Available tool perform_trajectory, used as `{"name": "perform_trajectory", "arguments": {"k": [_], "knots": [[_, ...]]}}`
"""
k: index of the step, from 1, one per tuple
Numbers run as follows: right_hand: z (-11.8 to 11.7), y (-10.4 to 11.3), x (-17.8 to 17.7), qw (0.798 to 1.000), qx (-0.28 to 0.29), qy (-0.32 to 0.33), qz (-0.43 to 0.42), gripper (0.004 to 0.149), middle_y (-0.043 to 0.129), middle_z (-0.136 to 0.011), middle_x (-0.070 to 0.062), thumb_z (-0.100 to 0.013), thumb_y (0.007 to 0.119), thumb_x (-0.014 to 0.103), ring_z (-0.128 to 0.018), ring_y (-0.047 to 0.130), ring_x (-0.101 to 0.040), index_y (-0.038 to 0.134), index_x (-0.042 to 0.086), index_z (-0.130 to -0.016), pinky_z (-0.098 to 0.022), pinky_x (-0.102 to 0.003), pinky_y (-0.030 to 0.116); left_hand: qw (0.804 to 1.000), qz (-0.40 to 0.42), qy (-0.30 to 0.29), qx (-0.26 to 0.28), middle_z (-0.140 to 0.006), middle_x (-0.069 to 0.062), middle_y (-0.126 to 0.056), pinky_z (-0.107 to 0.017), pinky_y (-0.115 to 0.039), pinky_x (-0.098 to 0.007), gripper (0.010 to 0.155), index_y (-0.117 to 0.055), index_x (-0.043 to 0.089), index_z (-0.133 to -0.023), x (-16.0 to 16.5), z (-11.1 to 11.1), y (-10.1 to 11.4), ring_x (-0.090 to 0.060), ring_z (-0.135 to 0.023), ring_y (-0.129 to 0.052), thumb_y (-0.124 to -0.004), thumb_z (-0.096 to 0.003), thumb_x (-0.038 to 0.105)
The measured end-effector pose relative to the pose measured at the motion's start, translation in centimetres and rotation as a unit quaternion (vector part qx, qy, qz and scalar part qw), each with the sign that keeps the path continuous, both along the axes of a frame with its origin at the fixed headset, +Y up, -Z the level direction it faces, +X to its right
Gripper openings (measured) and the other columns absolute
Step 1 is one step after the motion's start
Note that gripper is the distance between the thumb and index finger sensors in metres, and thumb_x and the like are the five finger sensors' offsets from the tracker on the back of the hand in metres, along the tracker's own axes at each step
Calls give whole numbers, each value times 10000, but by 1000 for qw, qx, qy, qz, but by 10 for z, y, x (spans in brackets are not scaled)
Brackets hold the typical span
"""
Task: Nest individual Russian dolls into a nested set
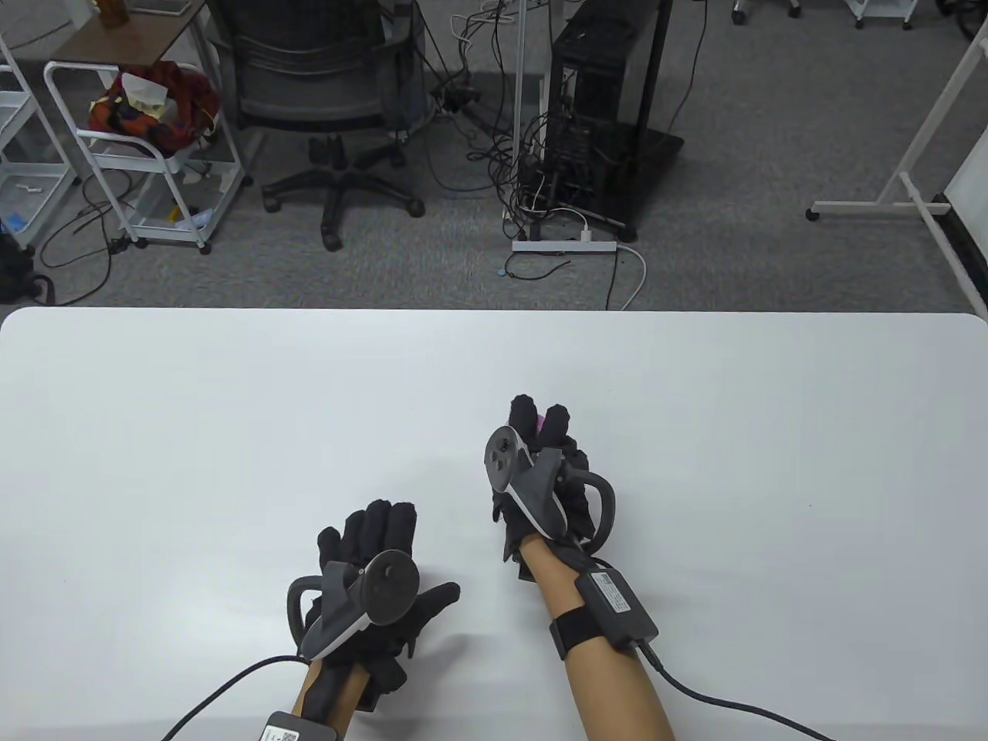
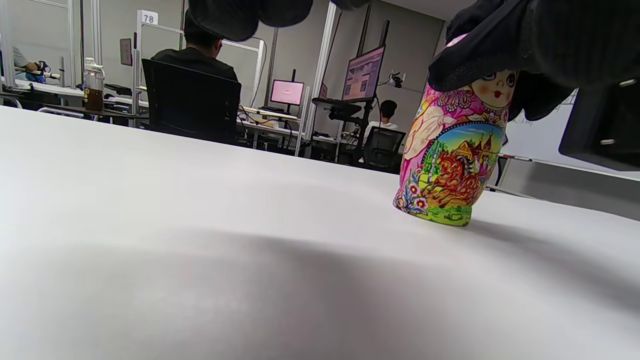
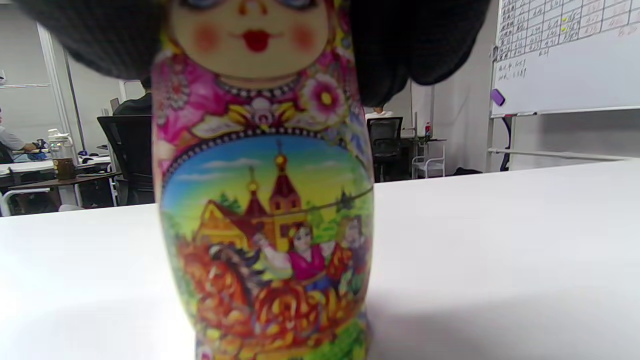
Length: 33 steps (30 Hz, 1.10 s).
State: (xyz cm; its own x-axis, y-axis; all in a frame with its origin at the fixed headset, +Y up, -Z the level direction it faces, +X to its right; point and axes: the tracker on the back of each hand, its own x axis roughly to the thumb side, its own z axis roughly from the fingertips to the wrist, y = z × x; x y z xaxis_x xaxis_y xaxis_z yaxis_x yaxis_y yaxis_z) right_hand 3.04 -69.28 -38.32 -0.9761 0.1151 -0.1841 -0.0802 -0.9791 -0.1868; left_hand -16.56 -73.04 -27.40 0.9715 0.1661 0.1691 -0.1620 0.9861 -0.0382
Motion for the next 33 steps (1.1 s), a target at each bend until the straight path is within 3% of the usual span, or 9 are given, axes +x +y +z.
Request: {"name": "perform_trajectory", "arguments": {"k": [5, 8, 11, 16, 18, 21, 25, 33], "knots": [[4, 9, 6, 999, -33, 28, 31, 850, 307, -1136, -100, -447, 690, 682, -956, 696, -380, 135, 389, -1020, -704, -544, 638, 1000, 7, 1, 0, -1168, -201, -245, -704, -295, -755, 1091, -172, 162, -1114, -2, 1, 0, -466, -1077, -391, -688, -385, 788], [20, 23, 18, 998, -6, 66, 1, 850, 294, -1142, -101, -445, 685, 677, -1001, 611, -395, 132, 386, -1021, -719, -577, 587, 1000, 12, -2, 5, -1175, -177, -235, -704, -294, -754, 1073, -170, 188, -1114, -3, 1, -1, -462, -1079, -385, -685, -387, 785], [46, 30, 33, 992, 26, 125, -22, 830, 267, -1153, -62, -452, 680, 665, -1050, 500, -386, 132, 401, -1017, -741, -611, 514, 1000, 10, -7, 20, -1161, -153, -88, -708, -264, -741, 1051, -99, 251, -1100, -2, 1, 0, -455, -1088, -272, -675, -395, 777], [92, 18, 62, 981, 72, 181, 27, 826, 92, -1156, -5, -442, 677, 682, -1090, 219, -376, 86, 482, -984, -767, -652, 331, 999, -25, -18, 40, -1148, -139, -18, -699, -223, -741, 1039, -75, 280, -1091, 7, 2, 0, -449, -1087, -187, -671, -398, 774], [103, 7, 70, 980, 63, 176, 73, 846, 15, -1142, -1, -432, 675, 705, -1084, 113, -370, 67, 493, -980, -760, -667, 256, 998, -37, -11, 46, -1151, -132, -11, -691, -197, -750, 1037, -80, 290, -1093, 10, 3, -1, -455, -1086, -164, -673, -395, 777], [113, -12, 78, 978, 33, 171, 118, 863, -11, -1141, 39, -424, 668, 731, -1086, 86, -366, 41, 503, -970, -751, -690, 230, 995, -73, -6, 62, -1154, -128, -16, -685, -191, -753, 1028, -94, 294, -1096, 16, 6, -1, -457, -1089, -171, -674, -396, 775], [113, -28, 80, 973, -37, 164, 156, 890, -102, -1106, 23, -411, 665, 747, -1056, -11, -383, 10, 498, -959, -730, -704, 162, 992, -108, -2, 61, -1161, -117, -21, -677, -180, -760, 1025, -101, 307, -1098, 23, 7, -6, -463, -1092, -166, -677, -393, 777], [114, -29, 77, 969, -34, 175, 171, 901, -154, -1077, 67, -394, 676, 760, -1041, -68, -375, 18, 515, -958, -713, -716, 115, 989, -147, -1, 6, -1156, -67, 47, -641, -132, -786, 1036, -45, 355, -1081, 20, 6, -16, -486, -1078, -56, -645, -377, 823]]}}
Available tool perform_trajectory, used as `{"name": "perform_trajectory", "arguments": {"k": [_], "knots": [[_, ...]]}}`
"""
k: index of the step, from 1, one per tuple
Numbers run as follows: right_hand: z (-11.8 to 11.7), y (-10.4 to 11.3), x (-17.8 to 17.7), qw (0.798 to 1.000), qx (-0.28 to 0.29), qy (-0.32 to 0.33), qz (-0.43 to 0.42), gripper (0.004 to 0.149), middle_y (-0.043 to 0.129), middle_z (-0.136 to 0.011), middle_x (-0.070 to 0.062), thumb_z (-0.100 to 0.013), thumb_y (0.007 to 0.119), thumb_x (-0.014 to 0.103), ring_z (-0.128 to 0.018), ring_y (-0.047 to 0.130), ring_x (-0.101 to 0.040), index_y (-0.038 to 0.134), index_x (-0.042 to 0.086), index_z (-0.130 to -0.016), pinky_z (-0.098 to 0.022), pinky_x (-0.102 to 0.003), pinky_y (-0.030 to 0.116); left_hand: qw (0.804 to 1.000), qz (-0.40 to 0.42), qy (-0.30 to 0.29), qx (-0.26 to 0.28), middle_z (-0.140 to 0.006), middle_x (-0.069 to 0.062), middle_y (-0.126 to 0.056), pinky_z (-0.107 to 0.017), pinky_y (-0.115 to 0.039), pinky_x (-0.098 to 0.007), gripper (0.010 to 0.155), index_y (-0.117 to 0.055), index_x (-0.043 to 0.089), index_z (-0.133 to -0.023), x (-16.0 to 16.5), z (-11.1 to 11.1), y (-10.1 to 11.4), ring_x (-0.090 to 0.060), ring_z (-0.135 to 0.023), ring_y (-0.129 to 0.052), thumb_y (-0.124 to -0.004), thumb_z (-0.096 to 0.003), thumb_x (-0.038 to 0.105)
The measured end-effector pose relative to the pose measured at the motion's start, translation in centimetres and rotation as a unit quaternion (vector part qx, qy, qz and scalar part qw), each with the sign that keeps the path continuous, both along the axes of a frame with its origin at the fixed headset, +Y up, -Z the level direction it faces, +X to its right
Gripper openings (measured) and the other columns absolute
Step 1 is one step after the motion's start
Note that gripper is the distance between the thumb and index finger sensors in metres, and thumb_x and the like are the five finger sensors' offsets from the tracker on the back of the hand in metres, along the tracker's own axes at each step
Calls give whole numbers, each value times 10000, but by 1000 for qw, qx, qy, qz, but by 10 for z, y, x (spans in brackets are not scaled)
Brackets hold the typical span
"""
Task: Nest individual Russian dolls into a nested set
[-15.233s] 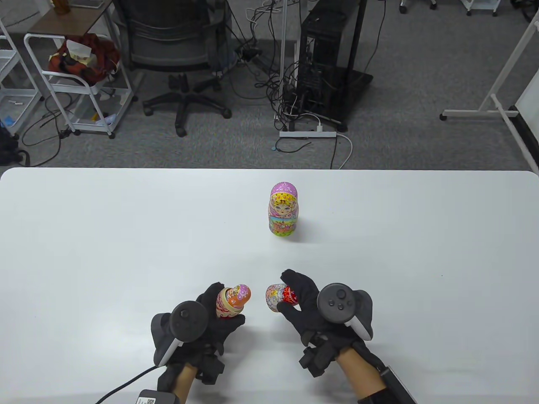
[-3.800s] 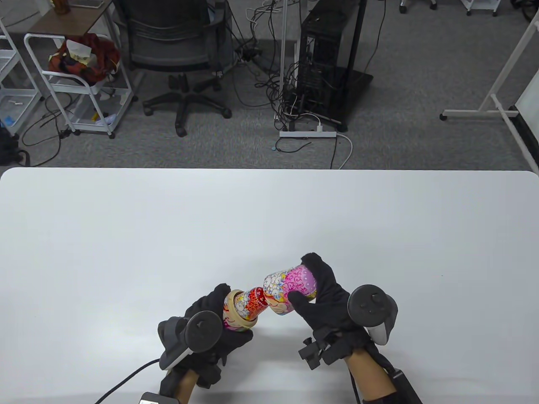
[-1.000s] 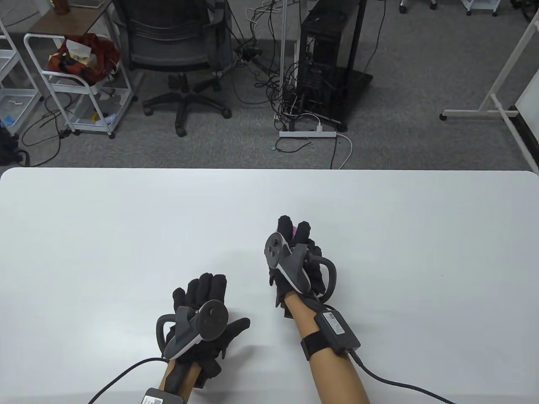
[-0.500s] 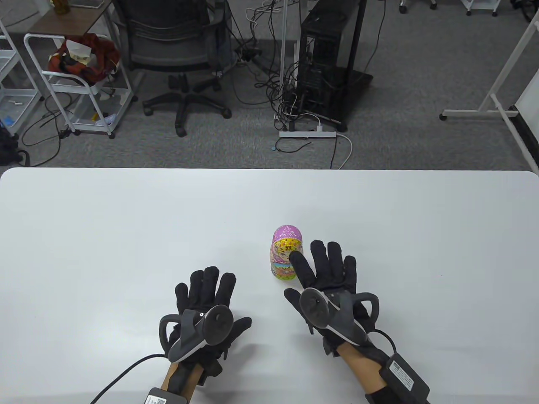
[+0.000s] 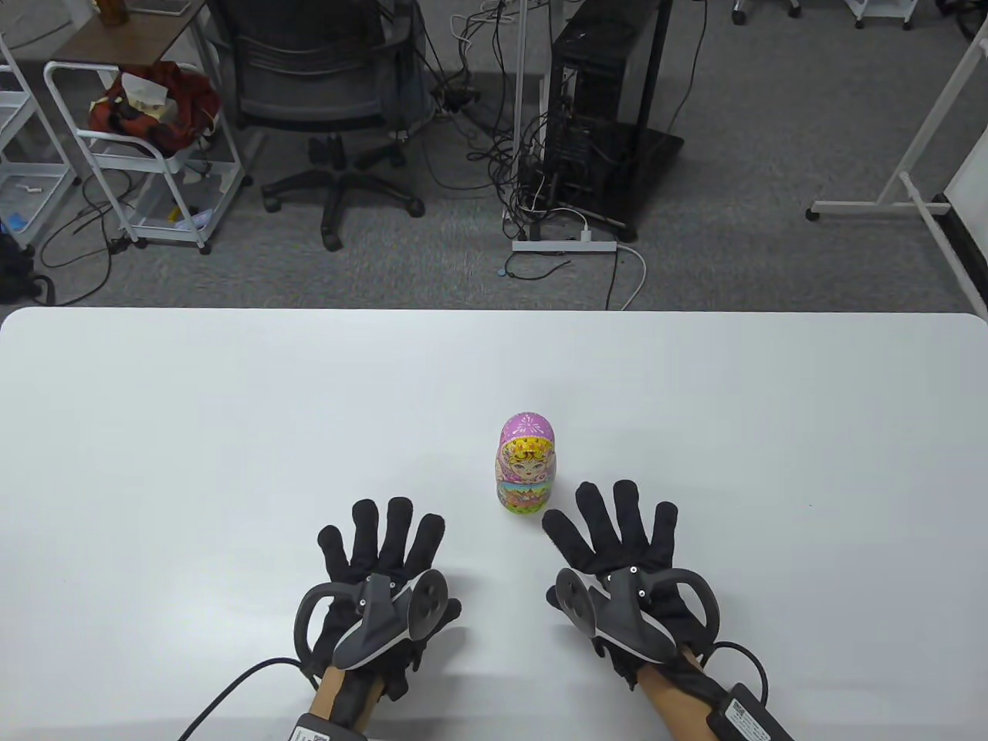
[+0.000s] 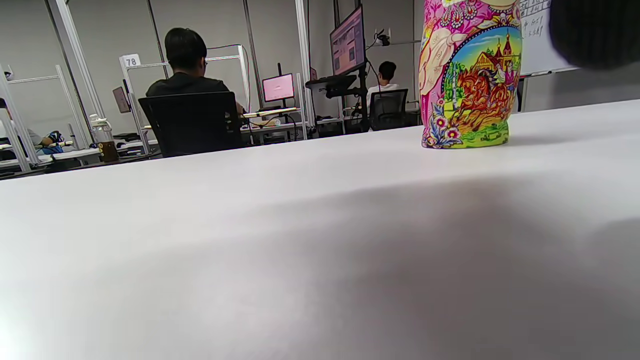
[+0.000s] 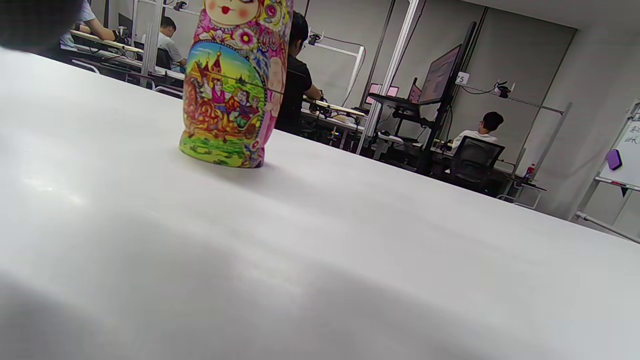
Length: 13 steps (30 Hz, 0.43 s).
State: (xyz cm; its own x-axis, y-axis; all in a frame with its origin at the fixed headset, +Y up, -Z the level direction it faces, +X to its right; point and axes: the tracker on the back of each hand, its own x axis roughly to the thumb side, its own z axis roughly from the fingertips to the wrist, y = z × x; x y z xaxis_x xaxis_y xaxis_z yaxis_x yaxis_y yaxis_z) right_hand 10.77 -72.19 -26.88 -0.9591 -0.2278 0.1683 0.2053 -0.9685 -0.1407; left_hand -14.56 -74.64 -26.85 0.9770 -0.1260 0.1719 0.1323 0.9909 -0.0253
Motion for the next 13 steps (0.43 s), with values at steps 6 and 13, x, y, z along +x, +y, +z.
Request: {"name": "perform_trajectory", "arguments": {"k": [6, 13], "knots": [[0, -1, -1, 1000, -5, 6, 0, 894, -157, -1076, 81, -392, 683, 757, -1040, -77, -367, 36, 525, -963, -715, -713, 105, 1000, 1, -2, 2, -1168, -46, 11, -636, -143, -792, 1034, -73, 350, -1088, 0, 0, 0, -502, -1082, -93, -648, -371, 823], [0, -1, -3, 1000, -10, 12, -12, 894, -132, -1092, 62, -398, 678, 748, -1058, -49, -344, 27, 514, -964, -728, -705, 115, 1000, 6, 3, 0, -1164, -75, 26, -634, -136, -794, 1041, -54, 344, -1085, -2, 0, 0, -496, -1081, -86, -649, -374, 817]]}}
